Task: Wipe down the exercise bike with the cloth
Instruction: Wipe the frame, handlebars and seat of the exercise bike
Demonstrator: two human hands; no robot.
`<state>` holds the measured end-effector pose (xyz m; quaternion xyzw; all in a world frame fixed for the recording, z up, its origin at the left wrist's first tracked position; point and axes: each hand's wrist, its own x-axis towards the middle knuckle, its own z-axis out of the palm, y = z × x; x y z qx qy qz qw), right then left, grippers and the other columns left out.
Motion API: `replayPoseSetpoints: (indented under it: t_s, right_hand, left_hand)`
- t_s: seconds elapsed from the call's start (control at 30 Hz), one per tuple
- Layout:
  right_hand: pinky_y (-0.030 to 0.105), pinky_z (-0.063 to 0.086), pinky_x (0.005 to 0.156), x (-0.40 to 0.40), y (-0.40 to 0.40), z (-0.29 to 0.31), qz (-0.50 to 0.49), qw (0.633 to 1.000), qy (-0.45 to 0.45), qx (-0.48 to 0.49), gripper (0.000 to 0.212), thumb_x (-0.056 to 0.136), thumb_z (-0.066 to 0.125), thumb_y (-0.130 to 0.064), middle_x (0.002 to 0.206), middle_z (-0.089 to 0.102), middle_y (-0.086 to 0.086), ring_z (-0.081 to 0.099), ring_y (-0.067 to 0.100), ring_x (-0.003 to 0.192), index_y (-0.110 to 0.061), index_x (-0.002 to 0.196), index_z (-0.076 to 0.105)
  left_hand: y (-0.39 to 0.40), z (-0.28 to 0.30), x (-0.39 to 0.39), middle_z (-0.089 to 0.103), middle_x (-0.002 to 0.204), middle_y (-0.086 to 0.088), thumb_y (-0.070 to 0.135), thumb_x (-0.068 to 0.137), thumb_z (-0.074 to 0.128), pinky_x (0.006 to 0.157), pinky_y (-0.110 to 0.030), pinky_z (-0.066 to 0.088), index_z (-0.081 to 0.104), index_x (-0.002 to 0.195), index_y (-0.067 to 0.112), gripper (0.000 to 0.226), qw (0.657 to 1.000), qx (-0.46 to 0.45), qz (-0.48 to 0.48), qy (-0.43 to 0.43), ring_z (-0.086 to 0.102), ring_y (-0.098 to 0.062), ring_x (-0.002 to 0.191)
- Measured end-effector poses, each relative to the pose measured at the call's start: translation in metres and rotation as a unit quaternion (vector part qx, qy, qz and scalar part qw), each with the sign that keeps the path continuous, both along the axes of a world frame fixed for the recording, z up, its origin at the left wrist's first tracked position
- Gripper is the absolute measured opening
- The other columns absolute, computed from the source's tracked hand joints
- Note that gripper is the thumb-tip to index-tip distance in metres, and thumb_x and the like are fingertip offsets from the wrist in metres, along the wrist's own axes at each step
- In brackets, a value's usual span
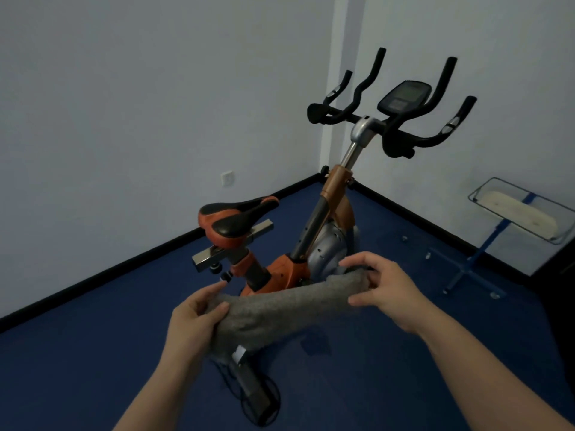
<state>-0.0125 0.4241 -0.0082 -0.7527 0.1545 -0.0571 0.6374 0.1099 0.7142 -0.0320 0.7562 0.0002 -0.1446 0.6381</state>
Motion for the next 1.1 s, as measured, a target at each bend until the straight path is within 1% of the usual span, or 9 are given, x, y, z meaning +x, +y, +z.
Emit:
replayPoseSetpoints:
  t_s: [0.07,0.17,0.3,0.4,0.63,0.77,0.87,1.0,1.1]
  right_hand:
    - [0.03,0.06,0.075,-0.004,0.005,0.0,-0.036,0.997,0.014,-0.07,0.055,0.068,0.079,0.012,0.11,0.065,-0.009,0.069,0.011,0.097,-0.037,0.09,0.07]
    - [0.019,0.057,0.071,-0.012,0.001,0.0,-0.095,0.986,0.015,-0.136,0.044,0.071,0.081,0.005,0.102,0.067,-0.015,0.068,0.001,0.09,-0.034,0.087,0.07]
    - [0.011,0.051,0.072,-0.024,-0.01,0.002,-0.161,0.957,0.036,-0.239,0.027,0.078,0.079,-0.006,0.091,0.069,-0.013,0.066,-0.001,0.086,-0.031,0.084,0.069]
    - [0.012,0.05,0.068,-0.037,-0.019,0.003,-0.179,0.947,0.037,-0.263,0.021,0.084,0.075,-0.01,0.086,0.07,-0.011,0.064,-0.003,0.082,-0.031,0.082,0.071]
    - [0.02,0.047,0.071,-0.049,-0.03,0.003,-0.164,0.962,0.061,-0.209,0.009,0.096,0.06,-0.023,0.093,0.066,-0.011,0.061,0.002,0.088,-0.03,0.09,0.062]
    - [0.009,0.046,0.063,-0.049,-0.03,0.002,-0.199,0.974,0.025,-0.108,0.01,0.096,0.059,-0.016,0.099,0.068,-0.007,0.063,-0.005,0.082,-0.025,0.1,0.059]
    - [0.013,0.051,0.065,-0.049,-0.031,0.002,-0.207,0.978,-0.003,-0.023,0.02,0.093,0.063,-0.007,0.096,0.072,-0.003,0.068,0.004,0.085,-0.021,0.106,0.058]
    - [0.02,0.055,0.064,-0.047,-0.034,0.004,-0.213,0.977,-0.004,0.02,0.027,0.088,0.066,0.0,0.093,0.075,-0.001,0.072,0.013,0.086,-0.017,0.108,0.059]
    - [0.024,0.055,0.063,-0.044,-0.032,0.002,-0.238,0.97,0.009,0.039,0.027,0.086,0.069,0.0,0.092,0.076,-0.002,0.072,0.012,0.084,-0.017,0.105,0.062]
  left_hand:
    - [0.001,-0.001,0.008,0.067,0.11,0.002,0.001,0.089,0.065,0.089,-0.045,0.055,0.074,0.103,0.032,0.035,1.0,0.003,-0.019,-0.005,0.065,-0.02,0.101]
    - [-0.006,-0.003,0.012,0.065,0.11,0.009,0.005,0.091,0.064,0.092,-0.045,0.052,0.073,0.1,0.035,0.033,0.997,0.038,-0.044,-0.049,0.06,-0.016,0.103]
    - [-0.022,-0.003,0.005,0.062,0.096,0.022,0.016,0.092,0.066,0.071,-0.021,0.047,0.07,0.088,0.038,0.023,0.987,0.099,-0.064,-0.109,0.058,0.0,0.092]
    - [-0.032,-0.003,-0.001,0.066,0.09,0.015,0.02,0.091,0.067,0.056,-0.012,0.045,0.071,0.086,0.031,0.013,0.98,0.126,-0.076,-0.132,0.062,0.0,0.079]
    - [-0.047,0.002,0.001,0.051,0.103,0.013,0.022,0.091,0.065,0.078,-0.017,0.035,0.066,0.078,0.023,0.014,0.963,0.167,-0.112,-0.18,0.047,0.004,0.092]
    - [-0.059,0.002,-0.002,0.066,0.091,0.001,0.027,0.097,0.057,0.063,-0.02,0.043,0.063,0.082,0.014,0.021,0.986,0.084,-0.113,-0.087,0.06,-0.012,0.082]
    - [-0.066,0.007,-0.003,0.067,0.088,-0.011,0.034,0.098,0.053,0.05,-0.02,0.047,0.065,0.088,0.012,0.027,0.995,0.037,-0.095,-0.01,0.061,-0.017,0.069]
    - [-0.073,0.011,-0.002,0.072,0.09,-0.011,0.036,0.098,0.054,0.06,-0.031,0.05,0.069,0.096,0.01,0.03,0.995,-0.01,-0.07,0.076,0.068,-0.025,0.081]
    - [-0.076,0.011,-0.004,0.076,0.085,-0.011,0.029,0.099,0.054,0.061,-0.031,0.052,0.071,0.099,0.006,0.029,0.981,-0.077,-0.072,0.162,0.073,-0.024,0.075]
